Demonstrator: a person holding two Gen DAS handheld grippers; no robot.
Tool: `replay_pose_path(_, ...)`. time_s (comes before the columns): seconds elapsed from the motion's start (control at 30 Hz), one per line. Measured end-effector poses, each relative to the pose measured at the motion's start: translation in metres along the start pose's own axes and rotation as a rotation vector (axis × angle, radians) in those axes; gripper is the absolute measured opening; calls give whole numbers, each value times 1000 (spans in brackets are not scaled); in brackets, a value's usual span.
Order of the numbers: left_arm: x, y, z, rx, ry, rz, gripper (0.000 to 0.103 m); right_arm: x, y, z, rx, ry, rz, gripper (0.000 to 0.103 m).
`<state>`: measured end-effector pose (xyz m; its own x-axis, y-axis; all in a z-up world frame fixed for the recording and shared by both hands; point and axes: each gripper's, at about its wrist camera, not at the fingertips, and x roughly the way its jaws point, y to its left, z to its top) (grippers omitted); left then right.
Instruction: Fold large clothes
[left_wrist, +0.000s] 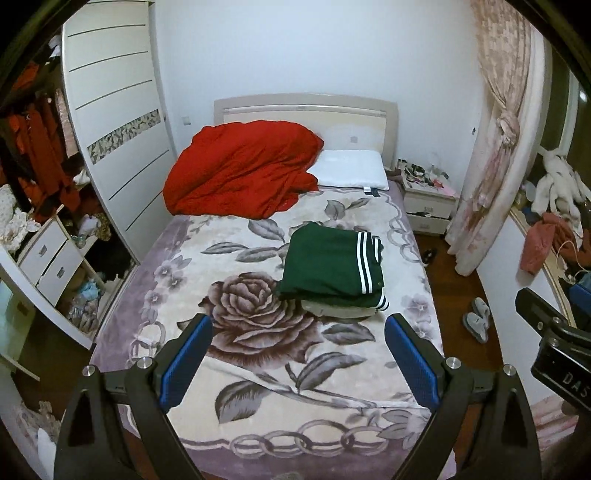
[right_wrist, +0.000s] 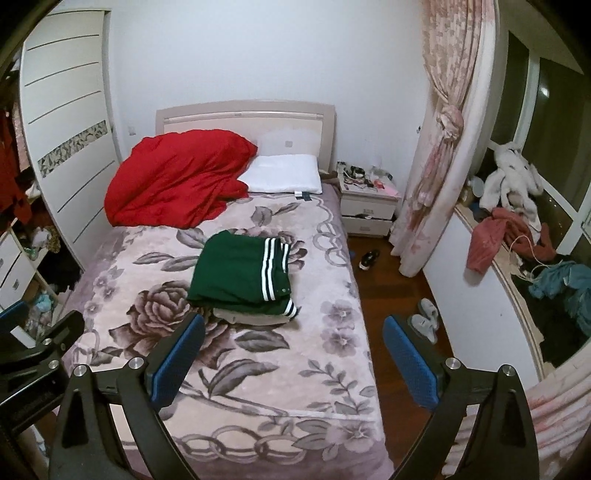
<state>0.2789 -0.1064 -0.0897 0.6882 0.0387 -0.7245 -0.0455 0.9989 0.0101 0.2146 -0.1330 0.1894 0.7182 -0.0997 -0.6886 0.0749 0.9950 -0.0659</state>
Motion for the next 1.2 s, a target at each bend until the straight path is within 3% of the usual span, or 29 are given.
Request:
replay_pose_path(0.43, -32, 8, 1, -14, -95, 18, 95, -35, -3, 10, -2, -54, 11, 100)
replay_pose_path(1.2, -48, 8, 3, -18, -123, -2, 97, -45, -3, 19, -11, -70, 45, 102)
